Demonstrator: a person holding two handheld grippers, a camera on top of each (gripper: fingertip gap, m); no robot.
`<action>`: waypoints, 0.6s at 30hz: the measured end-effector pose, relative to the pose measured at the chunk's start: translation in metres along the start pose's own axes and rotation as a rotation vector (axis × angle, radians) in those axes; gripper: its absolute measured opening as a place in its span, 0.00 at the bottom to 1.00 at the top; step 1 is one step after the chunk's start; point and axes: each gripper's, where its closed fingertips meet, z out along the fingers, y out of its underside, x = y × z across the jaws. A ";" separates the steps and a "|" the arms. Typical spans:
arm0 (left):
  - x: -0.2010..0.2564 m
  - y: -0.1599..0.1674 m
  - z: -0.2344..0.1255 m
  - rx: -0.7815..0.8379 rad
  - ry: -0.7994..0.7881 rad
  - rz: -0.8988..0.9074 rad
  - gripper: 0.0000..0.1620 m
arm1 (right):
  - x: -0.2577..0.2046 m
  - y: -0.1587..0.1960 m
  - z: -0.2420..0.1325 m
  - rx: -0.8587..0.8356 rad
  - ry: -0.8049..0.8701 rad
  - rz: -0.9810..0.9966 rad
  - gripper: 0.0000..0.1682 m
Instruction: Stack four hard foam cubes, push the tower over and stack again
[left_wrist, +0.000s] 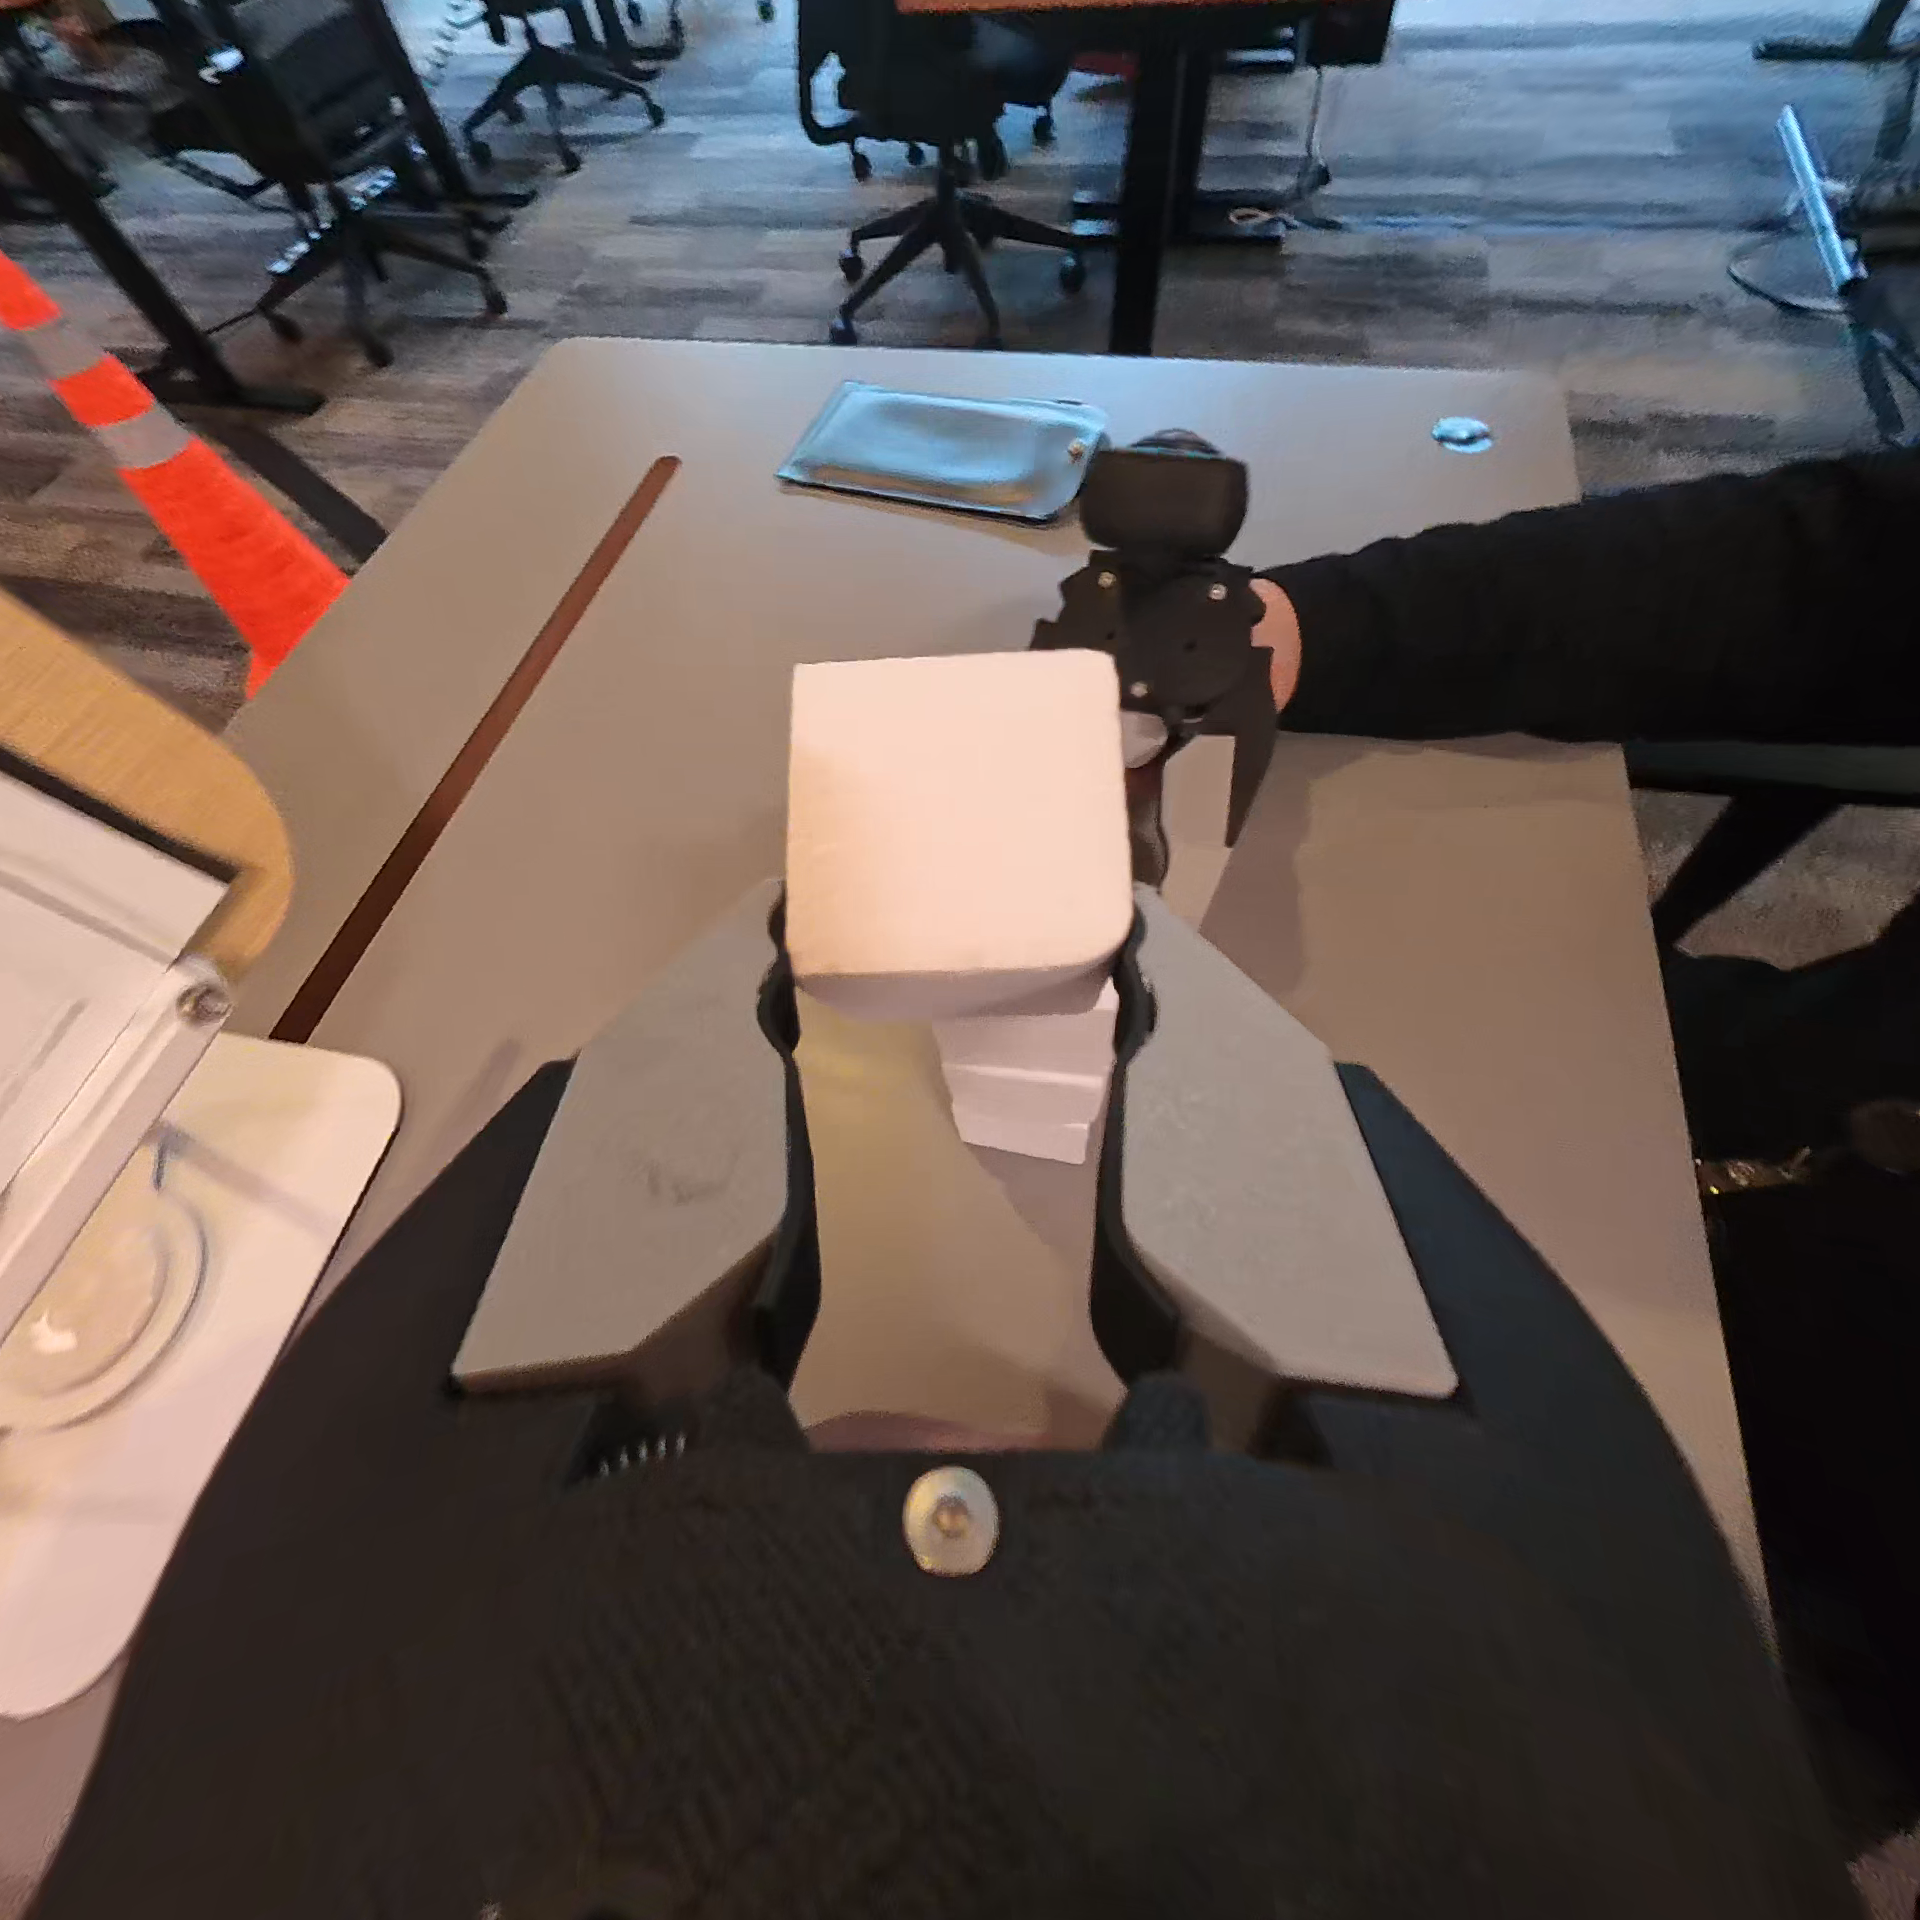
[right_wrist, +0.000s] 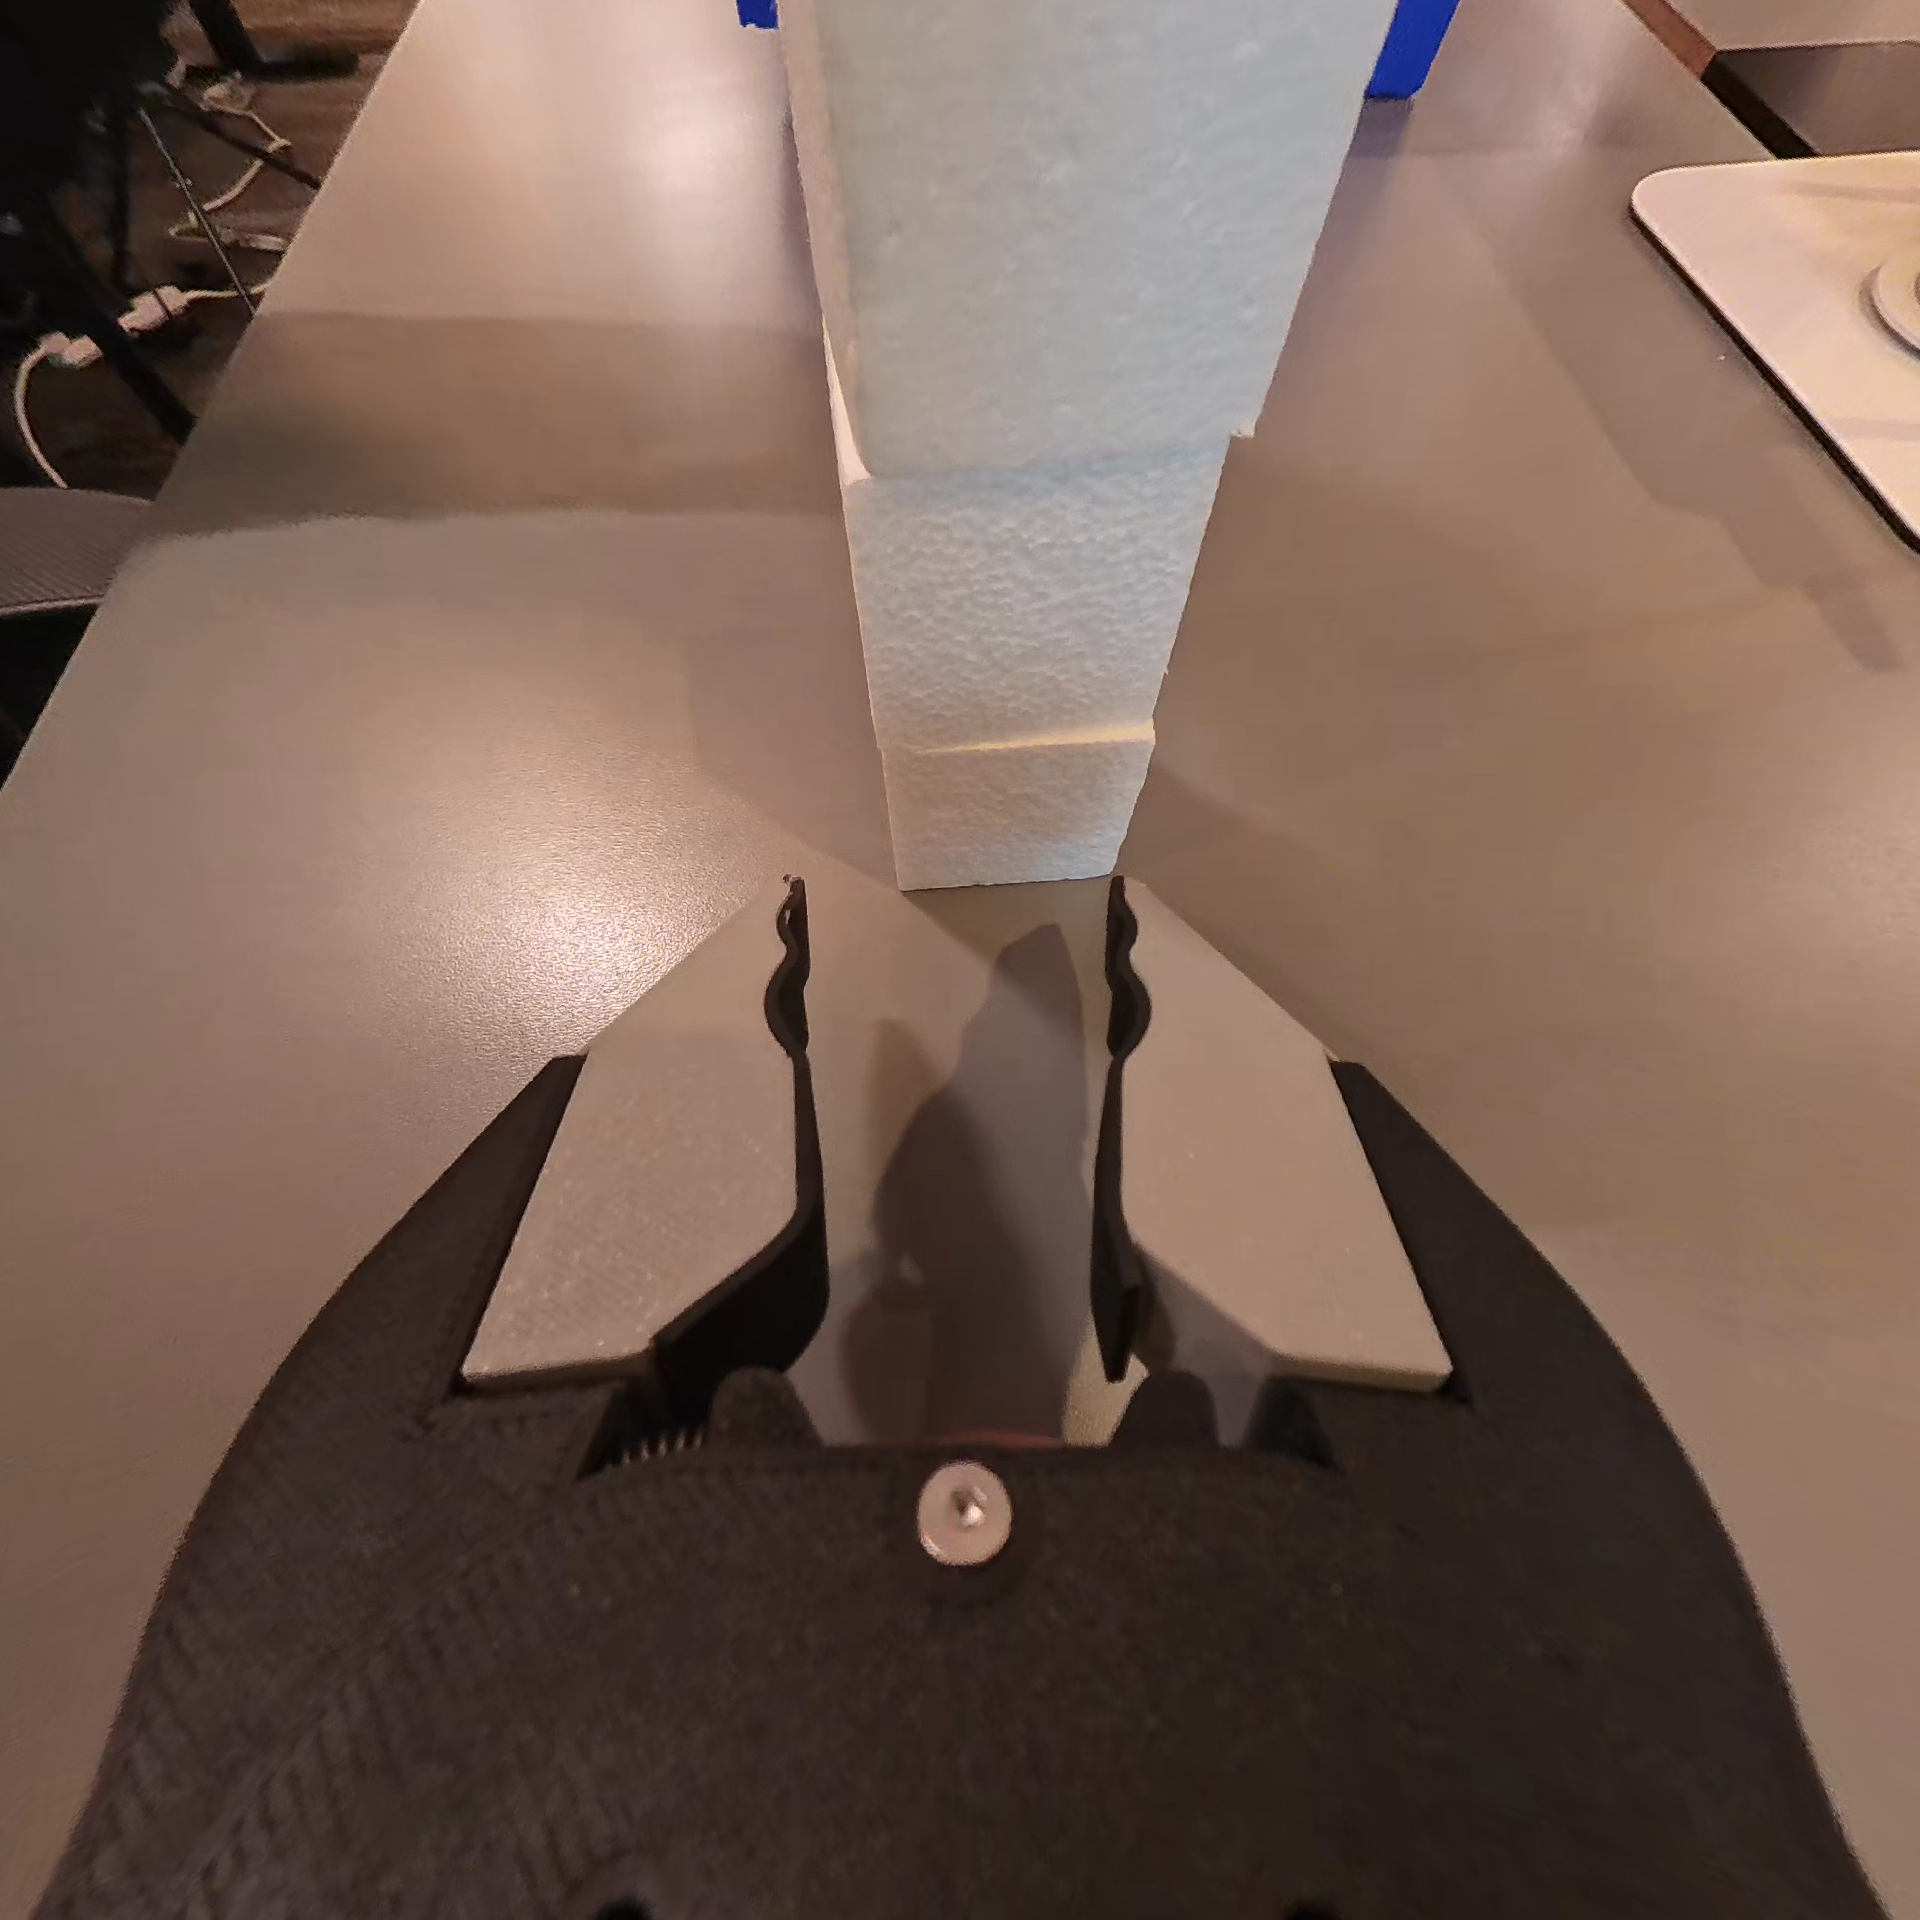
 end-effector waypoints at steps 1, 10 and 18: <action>0.004 -0.001 0.004 -0.010 0.015 0.019 0.36 | 0.000 0.000 0.000 -0.001 -0.001 -0.001 0.33; 0.023 0.001 0.028 -0.111 0.111 0.115 0.37 | -0.001 0.000 0.000 -0.002 -0.007 0.000 0.33; 0.020 0.005 0.031 -0.140 0.105 0.124 0.37 | -0.001 0.001 0.000 -0.005 -0.009 -0.003 0.33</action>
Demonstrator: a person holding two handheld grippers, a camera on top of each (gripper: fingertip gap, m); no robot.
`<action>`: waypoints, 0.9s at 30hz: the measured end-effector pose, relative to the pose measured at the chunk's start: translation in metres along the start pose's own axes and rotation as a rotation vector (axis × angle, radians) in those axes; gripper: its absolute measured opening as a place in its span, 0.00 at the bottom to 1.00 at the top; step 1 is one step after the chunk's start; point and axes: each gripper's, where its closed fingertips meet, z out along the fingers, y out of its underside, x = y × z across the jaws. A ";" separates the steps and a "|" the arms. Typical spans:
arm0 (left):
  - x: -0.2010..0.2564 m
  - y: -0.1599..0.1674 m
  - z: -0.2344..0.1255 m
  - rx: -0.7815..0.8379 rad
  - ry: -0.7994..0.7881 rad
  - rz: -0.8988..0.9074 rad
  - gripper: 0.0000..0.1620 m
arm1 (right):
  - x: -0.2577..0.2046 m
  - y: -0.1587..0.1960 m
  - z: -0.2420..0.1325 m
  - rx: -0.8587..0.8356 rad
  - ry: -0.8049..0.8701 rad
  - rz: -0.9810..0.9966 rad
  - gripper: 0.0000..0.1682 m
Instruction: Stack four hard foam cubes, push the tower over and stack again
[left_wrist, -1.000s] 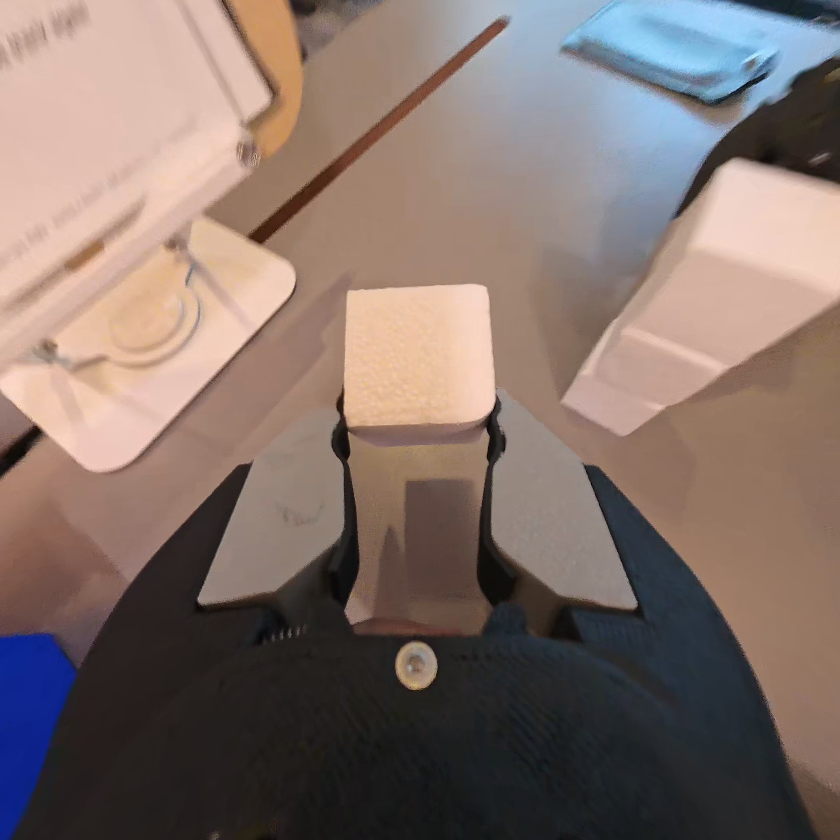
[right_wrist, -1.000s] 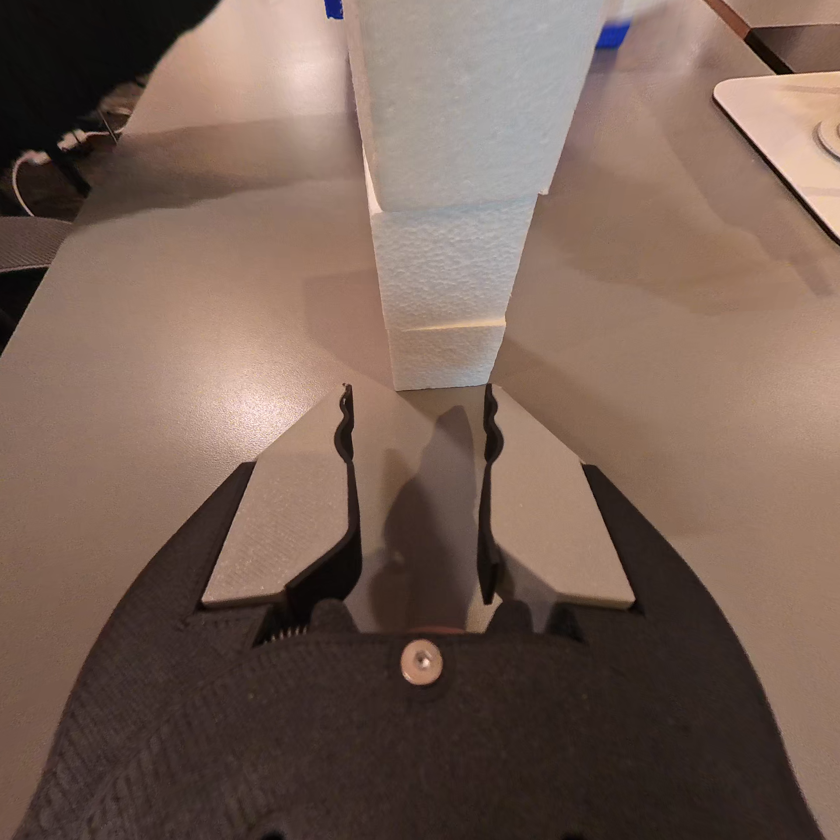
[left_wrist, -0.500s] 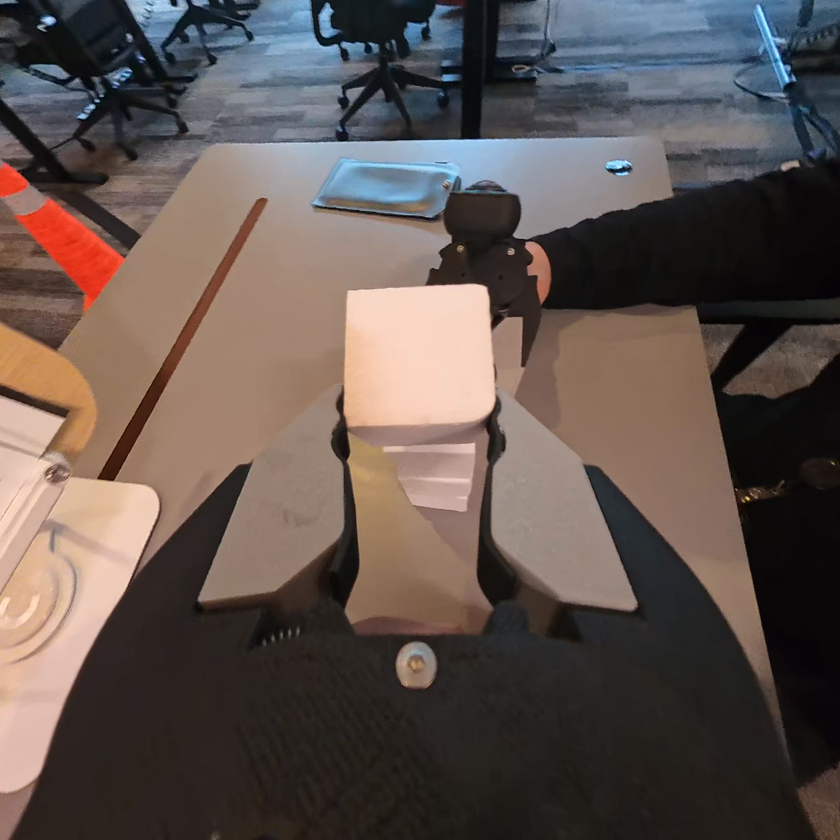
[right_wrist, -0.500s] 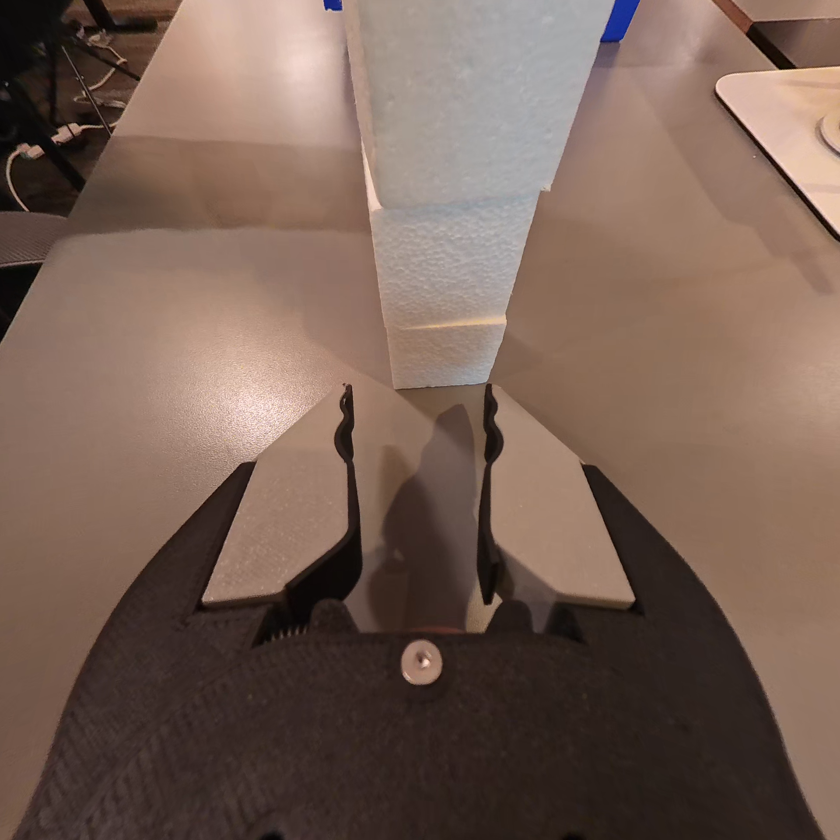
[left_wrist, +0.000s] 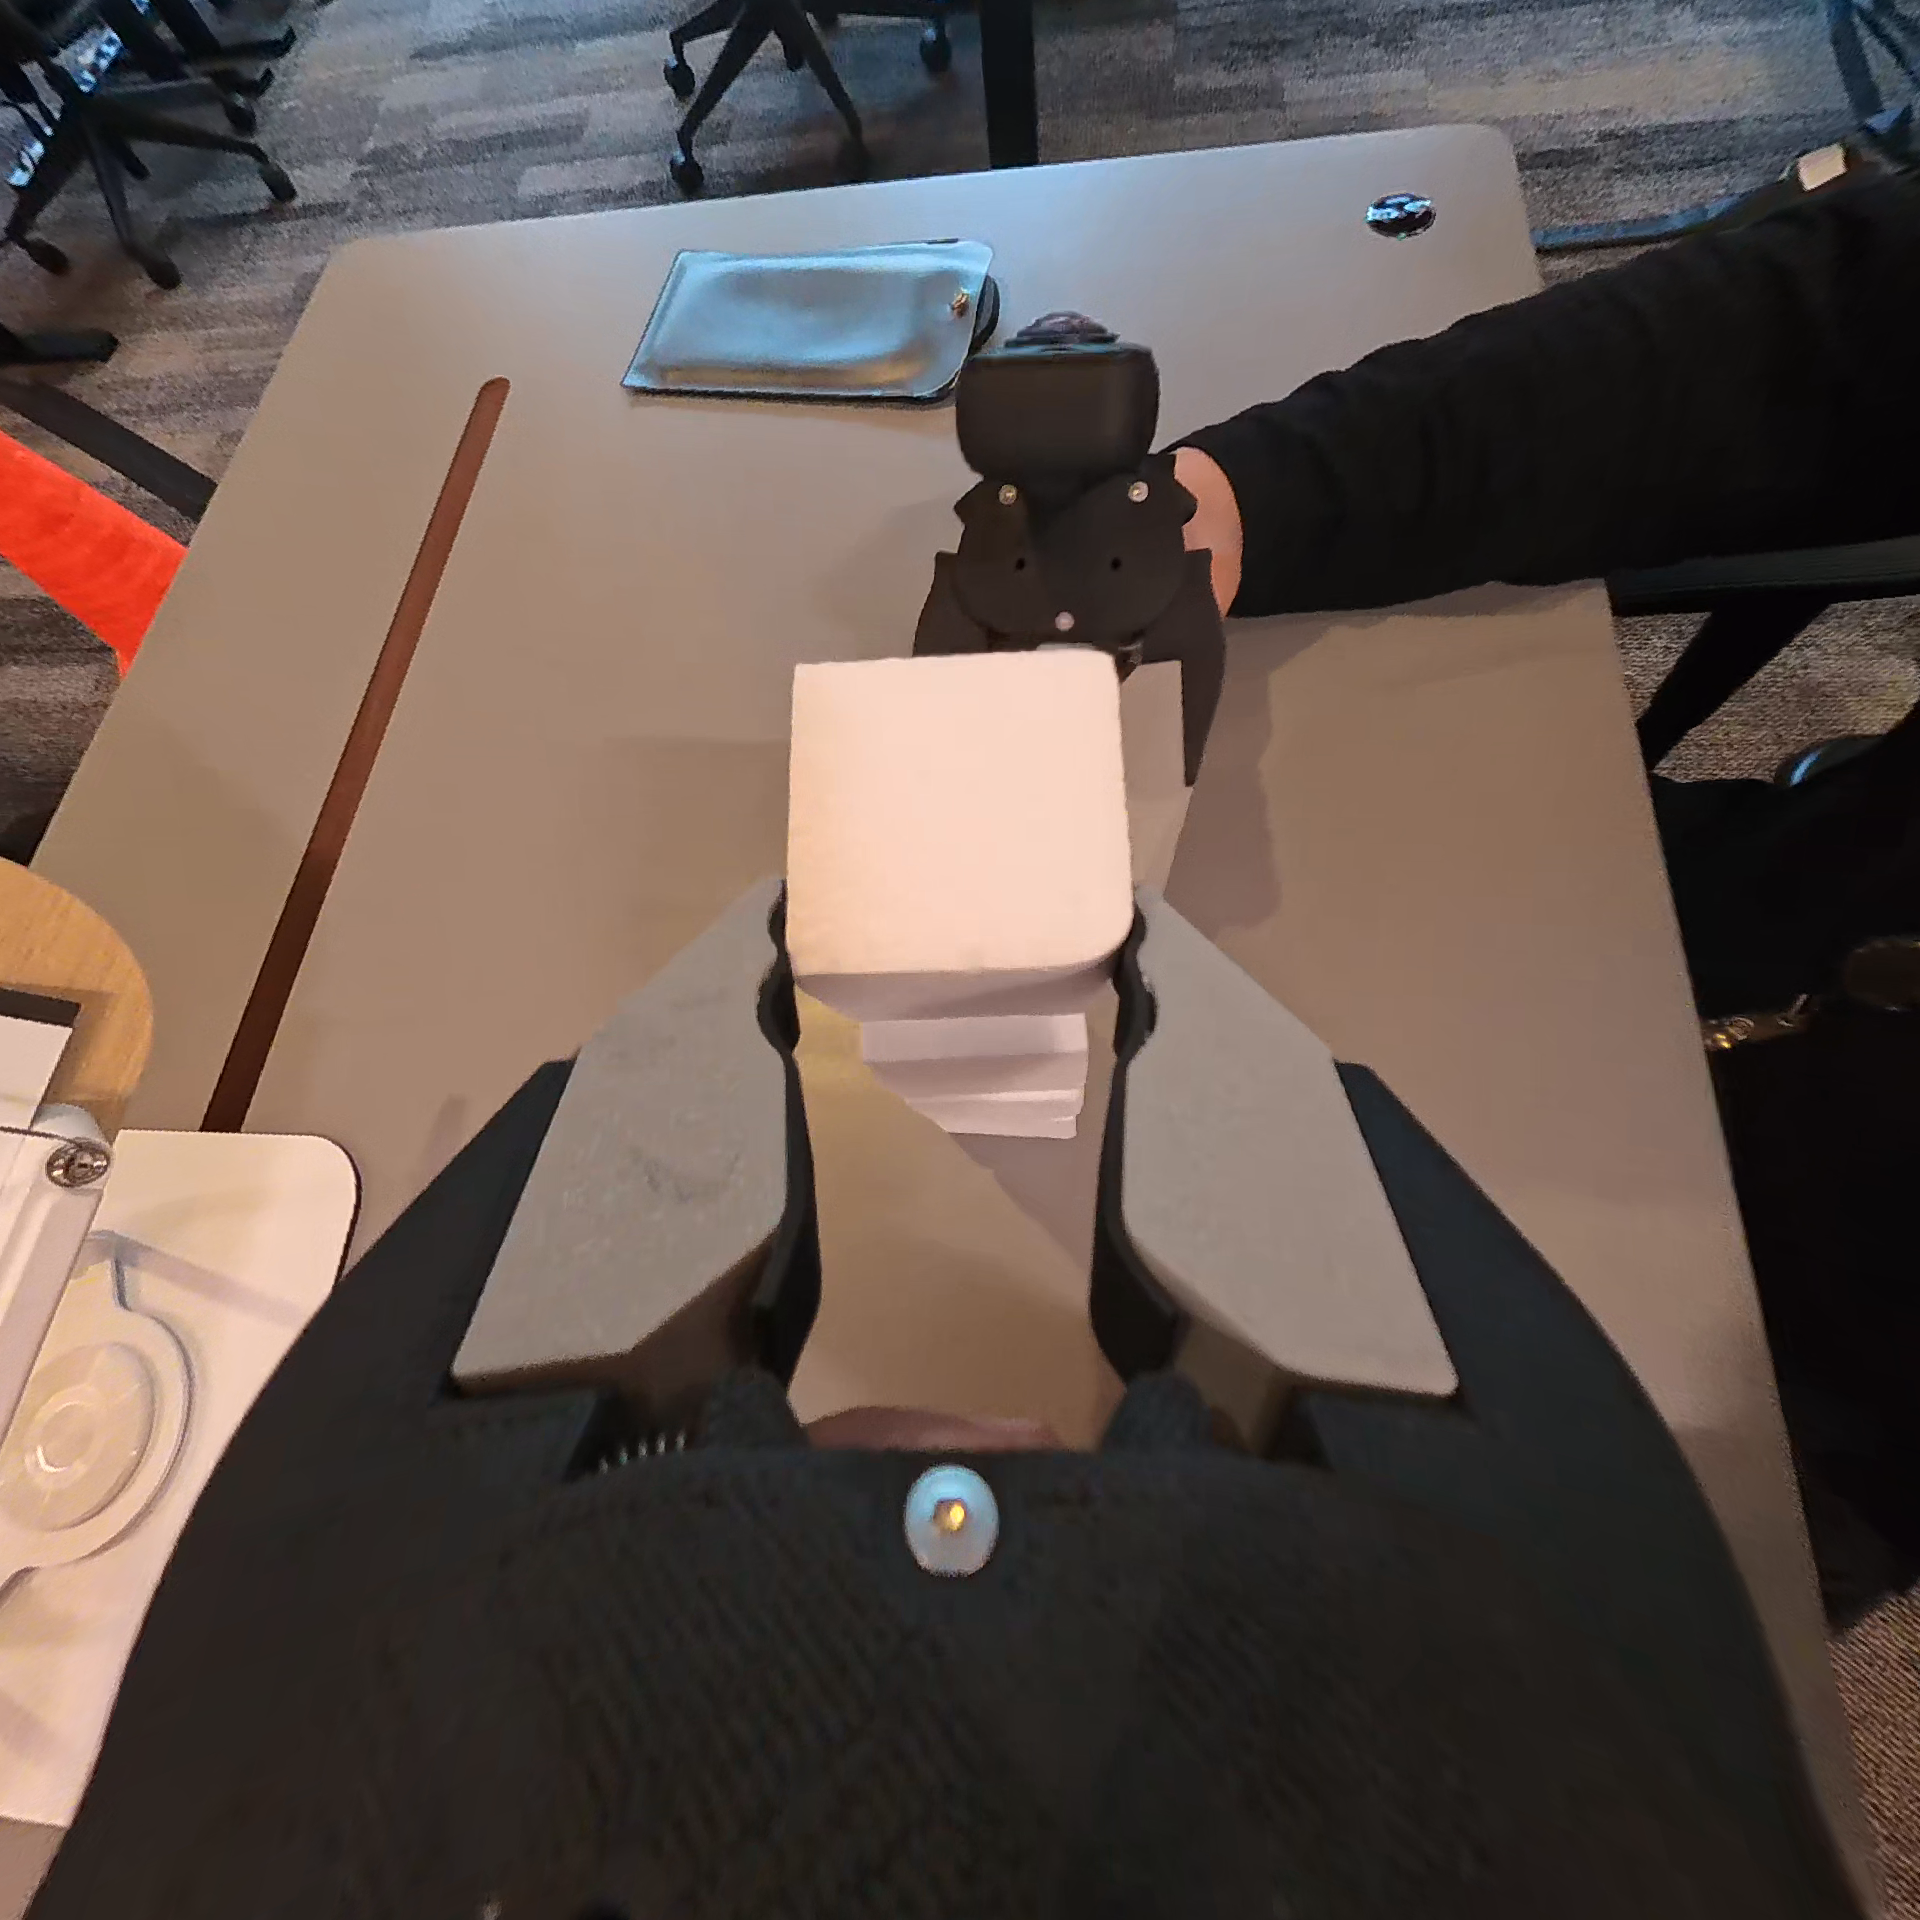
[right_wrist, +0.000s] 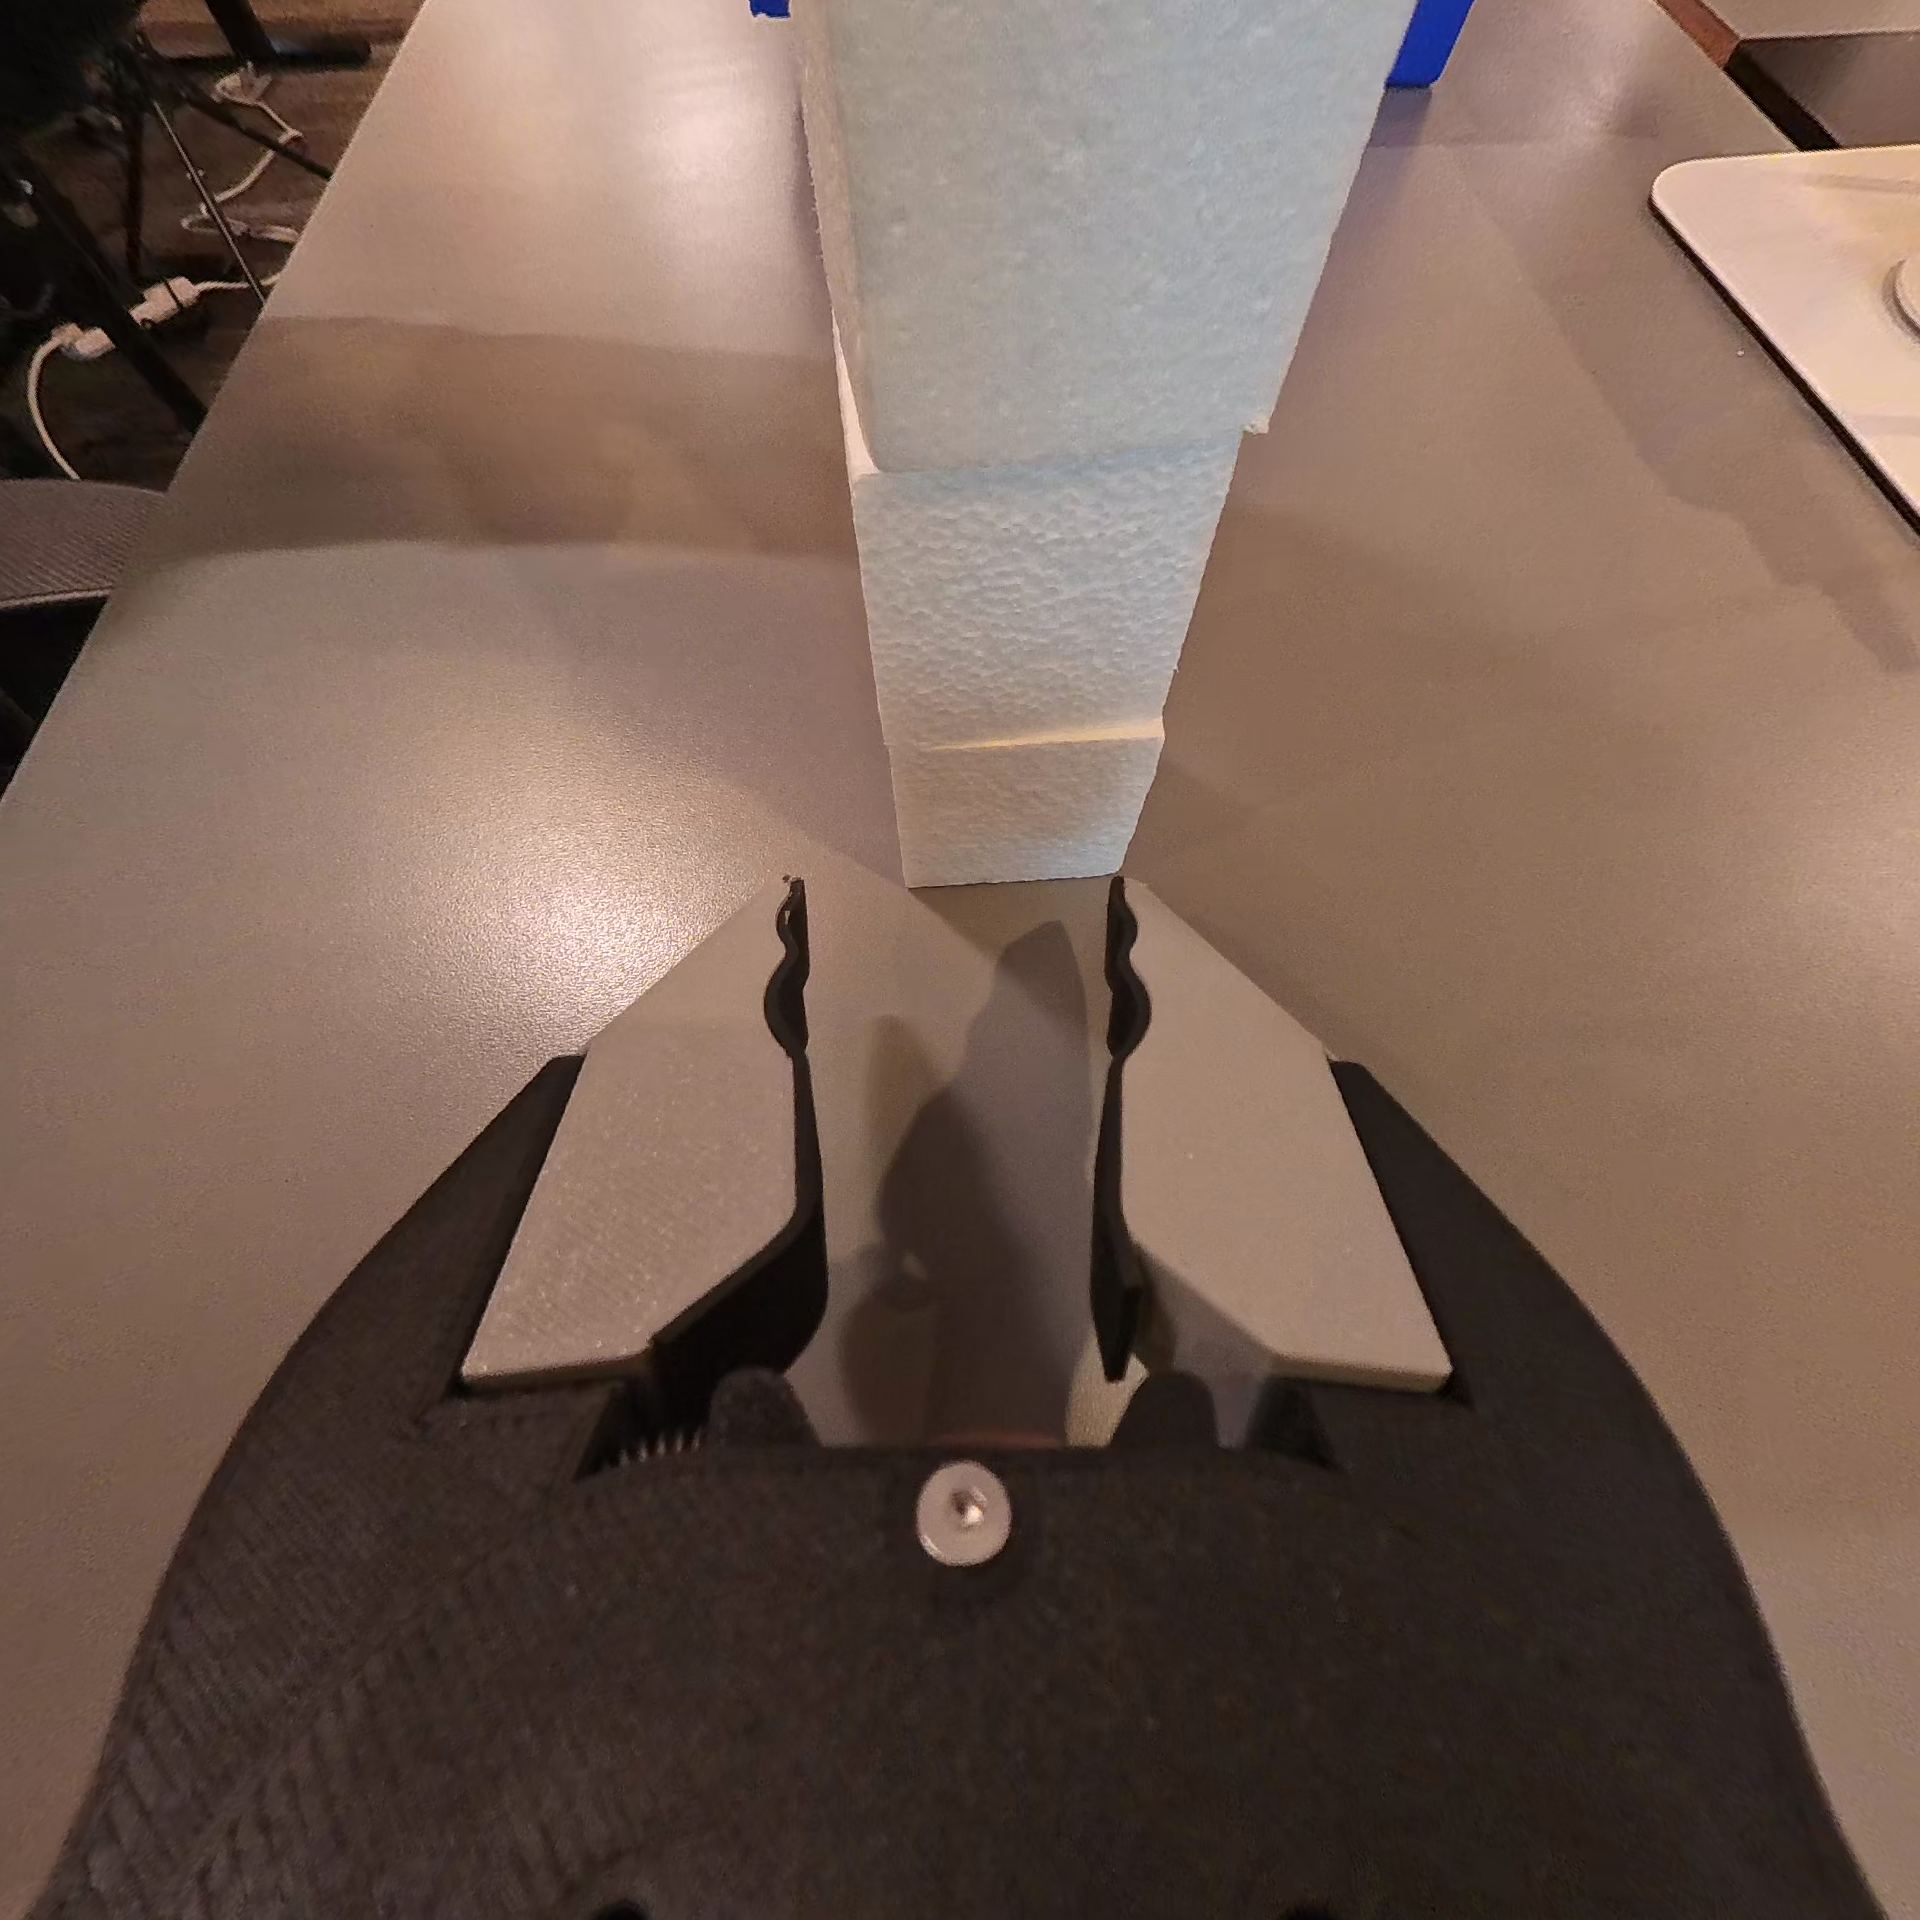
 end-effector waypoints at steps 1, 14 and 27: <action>0.000 0.001 0.000 -0.002 0.000 -0.001 0.37 | 0.000 0.000 0.000 0.000 0.000 0.000 0.33; -0.001 0.011 0.006 -0.039 0.017 -0.006 0.37 | 0.000 0.000 0.000 0.002 0.000 0.000 0.33; -0.002 0.013 0.009 -0.038 0.028 -0.041 0.42 | -0.001 0.000 0.000 0.003 0.000 0.000 0.33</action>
